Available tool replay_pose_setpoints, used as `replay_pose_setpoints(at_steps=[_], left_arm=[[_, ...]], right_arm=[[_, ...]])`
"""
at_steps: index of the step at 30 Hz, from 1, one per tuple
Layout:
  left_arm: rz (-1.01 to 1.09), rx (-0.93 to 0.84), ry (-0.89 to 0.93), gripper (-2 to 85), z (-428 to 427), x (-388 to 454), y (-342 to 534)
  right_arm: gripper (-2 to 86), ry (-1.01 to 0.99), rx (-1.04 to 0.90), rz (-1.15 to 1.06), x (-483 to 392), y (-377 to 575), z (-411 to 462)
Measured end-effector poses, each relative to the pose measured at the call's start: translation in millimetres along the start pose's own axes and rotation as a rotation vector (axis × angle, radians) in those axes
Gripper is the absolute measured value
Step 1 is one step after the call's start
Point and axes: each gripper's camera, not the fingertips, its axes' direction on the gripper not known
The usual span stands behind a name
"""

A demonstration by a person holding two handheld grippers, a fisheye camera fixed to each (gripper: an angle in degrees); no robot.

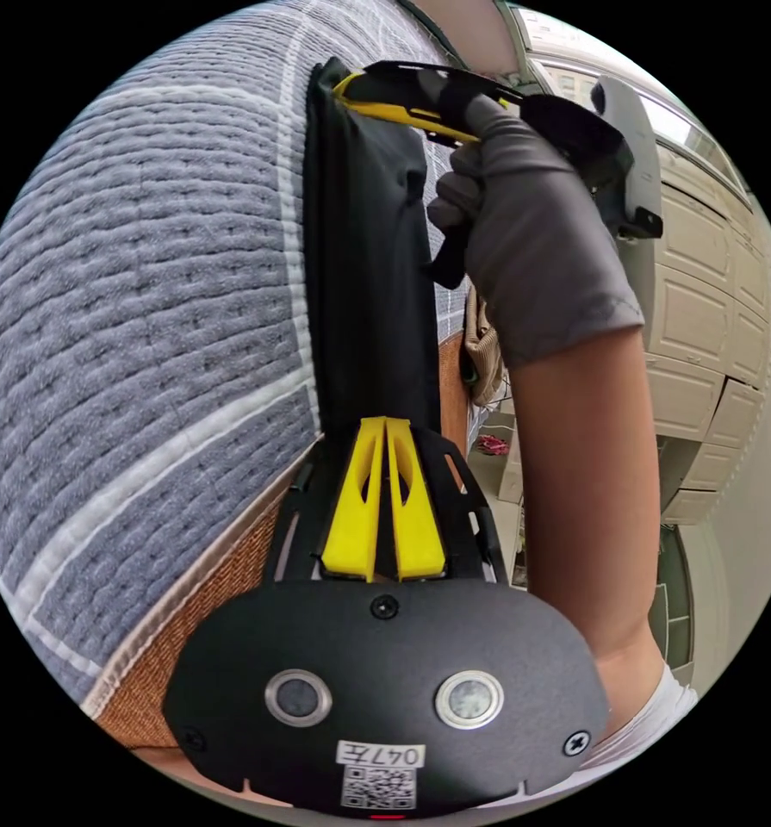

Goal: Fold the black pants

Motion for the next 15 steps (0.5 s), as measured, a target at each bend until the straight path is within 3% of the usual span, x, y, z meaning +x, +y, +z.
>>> replay_pose_setpoints(at_steps=[3, 7, 12, 15], left_arm=[[-0.009, 0.005, 0.006, -1.0, -5, 1, 0], [-0.009, -0.003, 0.015, -1.0, -4, 6, 0], [-0.007, -0.006, 0.014, -1.0, -7, 10, 0], [0.011, 0.011, 0.005, -1.0, -15, 15, 1]], right_arm=[[0.0, -0.125, 0.115, 0.023, 10, -3, -16], [-0.8, -0.115, 0.197, 0.208, 58, 16, -37], [-0.8, -0.155, 0.162, 0.366, 90, 50, -25], [0.4, -0.119, 0.02, 0.386, 86, 54, 8]])
